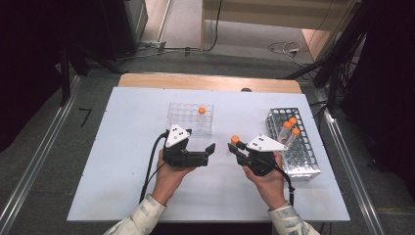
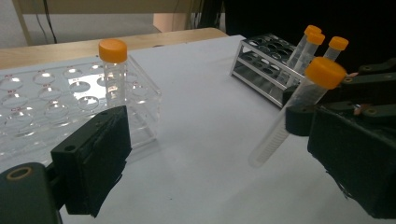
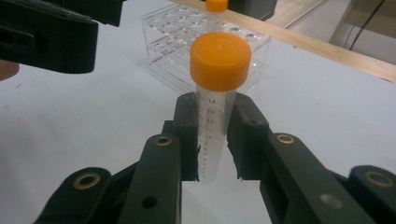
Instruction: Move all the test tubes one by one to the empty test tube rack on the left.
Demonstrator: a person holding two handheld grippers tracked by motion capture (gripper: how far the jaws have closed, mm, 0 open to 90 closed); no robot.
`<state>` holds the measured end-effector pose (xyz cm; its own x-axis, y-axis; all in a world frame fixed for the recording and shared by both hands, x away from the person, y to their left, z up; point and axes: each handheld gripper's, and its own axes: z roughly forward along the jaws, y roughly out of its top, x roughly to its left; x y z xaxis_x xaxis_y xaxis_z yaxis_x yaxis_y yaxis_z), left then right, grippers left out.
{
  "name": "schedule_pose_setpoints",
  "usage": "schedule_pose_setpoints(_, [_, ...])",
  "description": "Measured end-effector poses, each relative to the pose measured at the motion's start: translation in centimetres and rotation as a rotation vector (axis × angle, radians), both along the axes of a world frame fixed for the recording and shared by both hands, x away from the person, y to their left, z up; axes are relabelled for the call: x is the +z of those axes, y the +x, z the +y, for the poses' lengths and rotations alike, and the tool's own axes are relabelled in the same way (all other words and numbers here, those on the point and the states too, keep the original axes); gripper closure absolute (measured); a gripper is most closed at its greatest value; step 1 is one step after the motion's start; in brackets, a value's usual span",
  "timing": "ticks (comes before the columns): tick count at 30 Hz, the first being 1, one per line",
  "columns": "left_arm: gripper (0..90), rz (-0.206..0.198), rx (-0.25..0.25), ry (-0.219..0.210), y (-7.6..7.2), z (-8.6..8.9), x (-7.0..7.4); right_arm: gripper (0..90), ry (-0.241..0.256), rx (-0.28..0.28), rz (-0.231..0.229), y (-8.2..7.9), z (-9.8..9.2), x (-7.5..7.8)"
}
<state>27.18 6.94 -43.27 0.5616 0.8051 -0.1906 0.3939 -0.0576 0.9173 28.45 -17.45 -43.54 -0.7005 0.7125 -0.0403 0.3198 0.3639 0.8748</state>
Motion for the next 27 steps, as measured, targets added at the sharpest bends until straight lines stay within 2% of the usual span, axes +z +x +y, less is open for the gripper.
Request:
schedule_pose_setpoints(12, [13.7, -0.004, -0.035, -0.019, -0.2, 0.2, 0.2, 72.2, -0.009, 0.072, 0.019, 0.6, 3.8, -0.7])
schedule_pose_setpoints(14, [17.1, -0.002, -0.057, -0.026, -0.1, 0.2, 0.2, 72.1, -0.014, 0.084, 0.014, 0.6, 4.1, -0.7])
schedule_pose_setpoints(18, [23.5, 0.004, -0.083, -0.010, 0.0, 0.1, -0.2, 72.2, -0.014, 0.098, 0.019, 0.6, 4.6, -0.8])
schedule_pose_setpoints(27, [44.2, -0.039, -0.104, -0.025, -0.4, 0.2, -0.1, 72.2, -0.026, 0.110, 0.026, 0.5, 5.0, -1.1])
